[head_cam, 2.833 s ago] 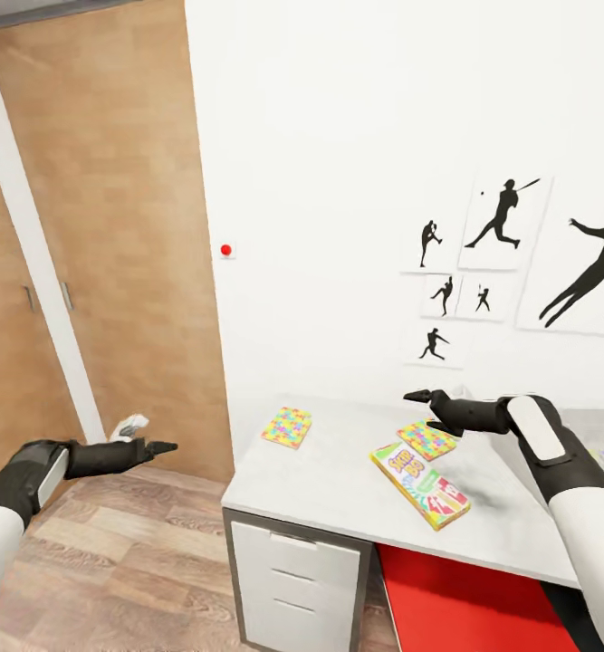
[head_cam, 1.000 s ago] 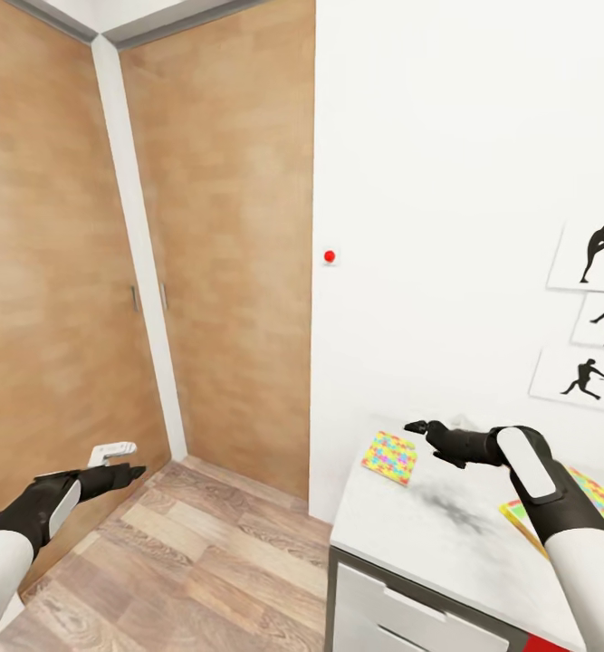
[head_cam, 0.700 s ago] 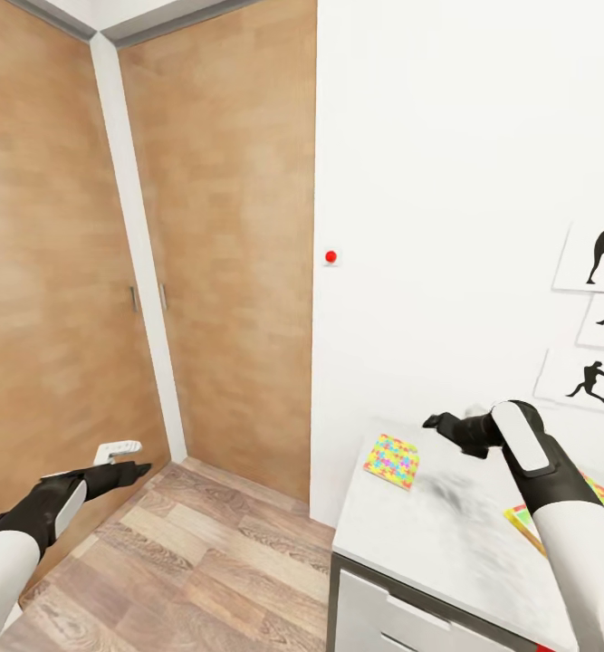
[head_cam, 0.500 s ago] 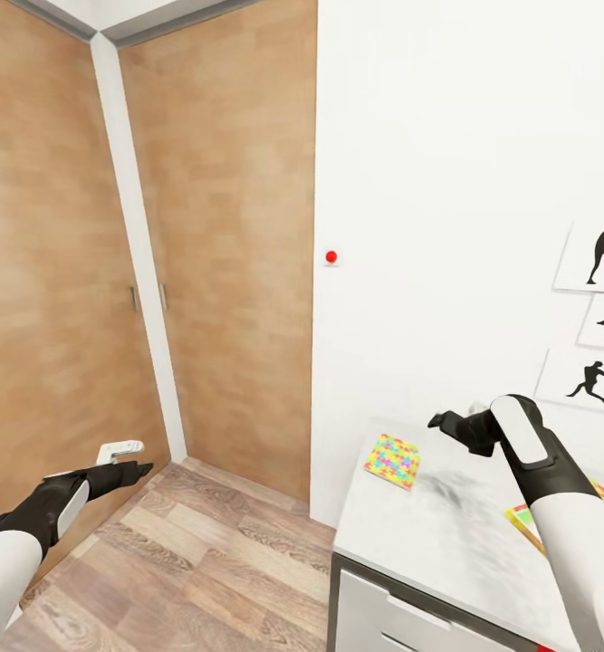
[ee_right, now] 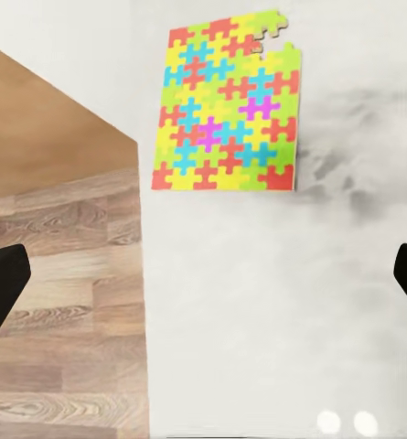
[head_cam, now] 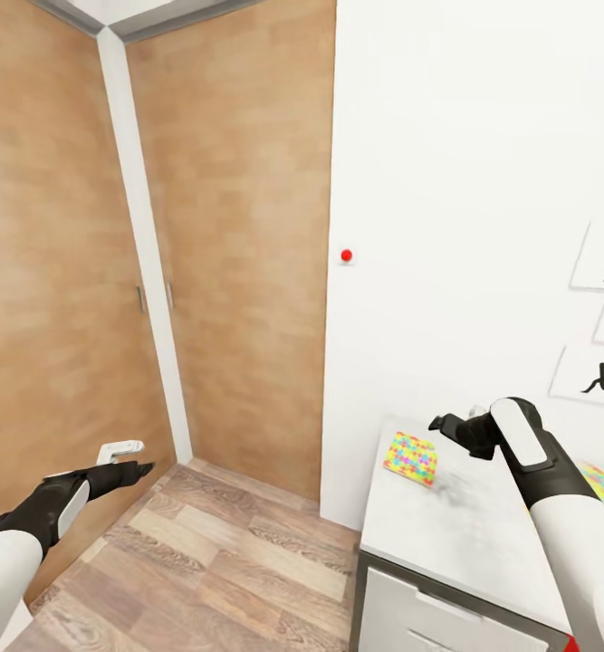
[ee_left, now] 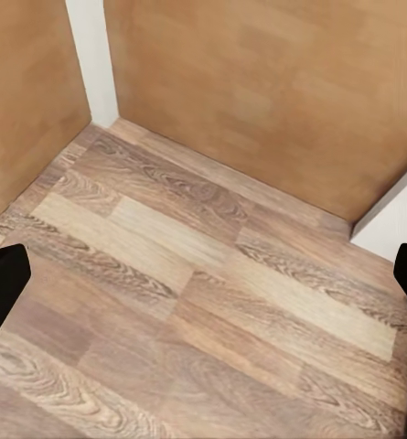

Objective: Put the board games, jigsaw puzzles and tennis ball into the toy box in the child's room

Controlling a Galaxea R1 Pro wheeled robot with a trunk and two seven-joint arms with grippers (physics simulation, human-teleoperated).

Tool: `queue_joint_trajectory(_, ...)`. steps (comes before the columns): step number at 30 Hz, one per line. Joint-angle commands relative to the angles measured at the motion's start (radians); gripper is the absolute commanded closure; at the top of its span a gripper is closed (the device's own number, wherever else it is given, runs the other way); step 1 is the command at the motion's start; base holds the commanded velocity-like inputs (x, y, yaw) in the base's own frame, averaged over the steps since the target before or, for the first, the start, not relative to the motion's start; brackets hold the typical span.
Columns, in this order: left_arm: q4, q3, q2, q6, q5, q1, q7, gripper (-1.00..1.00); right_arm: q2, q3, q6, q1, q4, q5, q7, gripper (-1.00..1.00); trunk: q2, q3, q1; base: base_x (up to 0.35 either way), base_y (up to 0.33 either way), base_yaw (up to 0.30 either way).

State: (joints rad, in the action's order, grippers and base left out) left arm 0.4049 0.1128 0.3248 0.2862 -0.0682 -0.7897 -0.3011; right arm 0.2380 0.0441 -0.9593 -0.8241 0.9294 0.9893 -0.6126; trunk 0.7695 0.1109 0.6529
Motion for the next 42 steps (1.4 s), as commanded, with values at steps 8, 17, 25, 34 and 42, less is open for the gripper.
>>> queue_joint_trajectory(8,0.002,0.005,-0.001,0.010,-0.006,0.000,-0.004,-1.00,0.000,0.000,-0.002,0.000,-0.008,0.009,-0.010,-1.00,0.001,0.010,0.000,0.039,0.039,-0.205)
queue_joint_trajectory(17,0.002,0.005,-0.001,0.010,-0.005,0.000,-0.011,-1.00,-0.002,-0.006,0.001,0.002,-0.013,0.007,-0.010,-1.00,0.001,0.020,0.000,0.069,0.001,-0.211)
queue_joint_trajectory(25,0.002,0.004,-0.001,0.011,-0.005,0.000,-0.012,-1.00,-0.003,-0.014,0.019,0.002,-0.013,0.005,-0.010,-1.00,0.001,0.029,0.000,0.036,0.030,-0.211)
queue_joint_trajectory(34,0.002,0.004,-0.007,0.011,-0.005,0.000,-0.012,-1.00,-0.015,-0.017,0.029,0.005,-0.012,0.002,-0.009,-1.00,0.001,0.038,0.000,0.215,0.091,-0.211)
queue_joint_trajectory(42,0.002,0.003,-0.010,0.014,-0.005,0.000,-0.014,-1.00,-0.029,-0.018,0.030,0.005,-0.012,0.002,-0.007,-1.00,0.001,0.047,0.000,0.093,0.001,-0.212)
